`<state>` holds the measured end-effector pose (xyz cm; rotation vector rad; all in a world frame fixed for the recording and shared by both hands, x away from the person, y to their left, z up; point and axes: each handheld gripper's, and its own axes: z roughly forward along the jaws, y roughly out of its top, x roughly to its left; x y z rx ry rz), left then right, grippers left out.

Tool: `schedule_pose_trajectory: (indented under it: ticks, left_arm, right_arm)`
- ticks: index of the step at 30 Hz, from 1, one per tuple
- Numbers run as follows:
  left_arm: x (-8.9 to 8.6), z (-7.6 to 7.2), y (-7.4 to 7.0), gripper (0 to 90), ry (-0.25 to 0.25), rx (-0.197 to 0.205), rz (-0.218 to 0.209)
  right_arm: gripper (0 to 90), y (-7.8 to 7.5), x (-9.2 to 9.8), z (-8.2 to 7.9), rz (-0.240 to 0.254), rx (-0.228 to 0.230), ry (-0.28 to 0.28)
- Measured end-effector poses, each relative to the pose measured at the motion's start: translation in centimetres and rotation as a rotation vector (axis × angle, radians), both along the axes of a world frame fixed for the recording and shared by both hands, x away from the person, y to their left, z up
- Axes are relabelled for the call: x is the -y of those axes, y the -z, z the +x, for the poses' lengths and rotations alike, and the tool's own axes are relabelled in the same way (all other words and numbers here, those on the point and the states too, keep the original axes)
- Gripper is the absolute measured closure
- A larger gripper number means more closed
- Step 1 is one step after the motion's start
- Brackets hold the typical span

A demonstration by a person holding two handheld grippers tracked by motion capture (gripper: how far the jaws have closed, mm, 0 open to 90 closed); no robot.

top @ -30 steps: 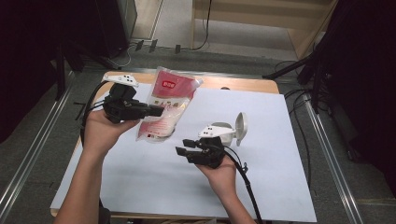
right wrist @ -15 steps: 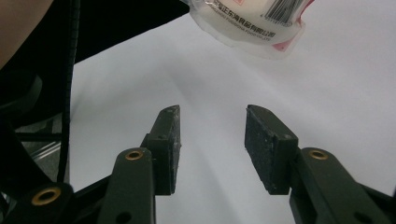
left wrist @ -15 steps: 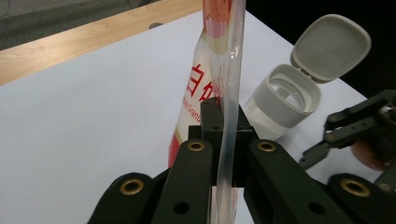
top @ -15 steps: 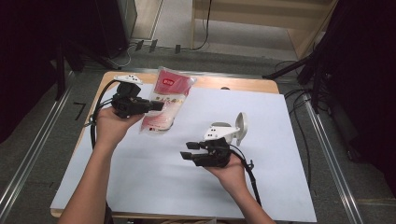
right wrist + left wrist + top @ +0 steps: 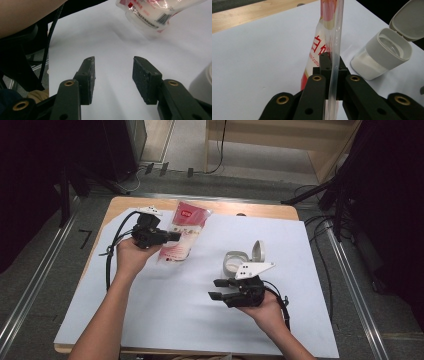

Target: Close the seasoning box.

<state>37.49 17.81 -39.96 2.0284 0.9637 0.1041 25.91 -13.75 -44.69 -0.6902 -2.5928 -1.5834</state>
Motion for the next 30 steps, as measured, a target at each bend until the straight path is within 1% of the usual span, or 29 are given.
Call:
schedule_pose_trajectory:
  ticks: [1, 3, 4, 6, 7, 10, 11, 13, 15, 16, 17, 21, 23, 24, 25, 26, 28, 30]
  left_arm:
    - [0.0, 0.0, 0.2, 90.0, 0.001, 0.007, 0.009]
    - [0.0, 0.1, 0.5, 90.0, 0.009, 0.004, 0.009]
    - [0.1, 0.1, 0.8, 90.0, 0.015, 0.004, 0.003]
    - [0.2, 0.2, 1.1, 90.0, 0.028, 0.000, 0.030]
    - [0.2, 0.2, 1.2, 89.9, 0.028, 0.001, 0.015]
    - [0.1, 0.0, 1.3, 89.6, 0.029, 0.009, 0.010]
    - [0.0, -0.1, 1.4, 89.4, 0.030, 0.015, 0.012]
    - [-0.4, -0.3, 1.6, 89.1, 0.037, 0.008, 0.003]
    - [-0.8, -0.5, 1.8, 88.6, 0.033, 0.015, 0.005]
    - [-0.9, -0.6, 1.9, 88.3, 0.033, 0.012, -0.001]
    - [-1.0, -0.6, 1.8, 88.0, 0.035, 0.008, 0.006]
    - [-1.2, -0.6, 1.9, 87.2, 0.041, 0.019, 0.025]
    - [-1.2, -0.7, 1.9, 87.0, 0.045, 0.016, 0.020]
    - [-1.2, -0.8, 2.0, 87.0, 0.045, 0.021, 0.019]
    - [-1.3, -0.8, 2.0, 86.9, 0.053, 0.015, 0.017]
    - [-1.4, -0.9, 2.0, 86.7, 0.053, 0.018, 0.018]
    - [-1.5, -1.0, 2.1, 85.9, 0.055, 0.012, 0.016]
    - [-1.8, -1.3, 2.2, 84.5, 0.045, 0.016, 0.031]
  right_arm:
    - [53.6, 0.0, 0.2, -0.1, 0.004, 0.001, 0.003]
    - [53.6, 0.1, 0.6, -0.2, 0.003, 0.011, 0.012]
    - [53.6, 0.2, 0.7, -0.2, 0.008, 0.013, 0.018]
    - [53.6, 0.4, 1.1, -0.4, 0.007, 0.015, 0.030]
    - [53.6, 0.5, 1.4, -0.4, 0.002, 0.020, 0.033]
    - [53.6, 0.8, 1.9, -0.5, -0.014, 0.018, 0.045]
    - [53.6, 0.9, 2.1, -0.5, -0.014, 0.021, 0.050]
    - [53.6, 0.9, 2.5, -0.5, -0.017, 0.022, 0.060]
    - [53.6, 0.9, 2.8, -0.3, -0.014, 0.025, 0.066]
    - [53.6, 0.9, 3.0, -0.3, -0.006, 0.024, 0.073]
    - [53.6, 0.8, 3.1, -0.2, -0.004, 0.023, 0.073]
    - [53.6, 0.8, 3.3, -0.1, 0.007, 0.026, 0.084]
    - [53.5, 0.8, 3.4, 0.0, 0.007, 0.021, 0.089]
    - [53.6, 0.8, 3.4, 0.0, 0.006, 0.022, 0.091]
    - [53.6, 0.8, 3.4, 0.0, 0.001, 0.024, 0.091]
    - [53.5, 0.8, 3.4, -0.1, -0.007, 0.025, 0.091]
    - [53.4, 0.9, 3.2, -0.1, -0.011, 0.033, 0.090]
    - [53.0, 0.9, 3.2, -0.1, -0.020, 0.031, 0.092]
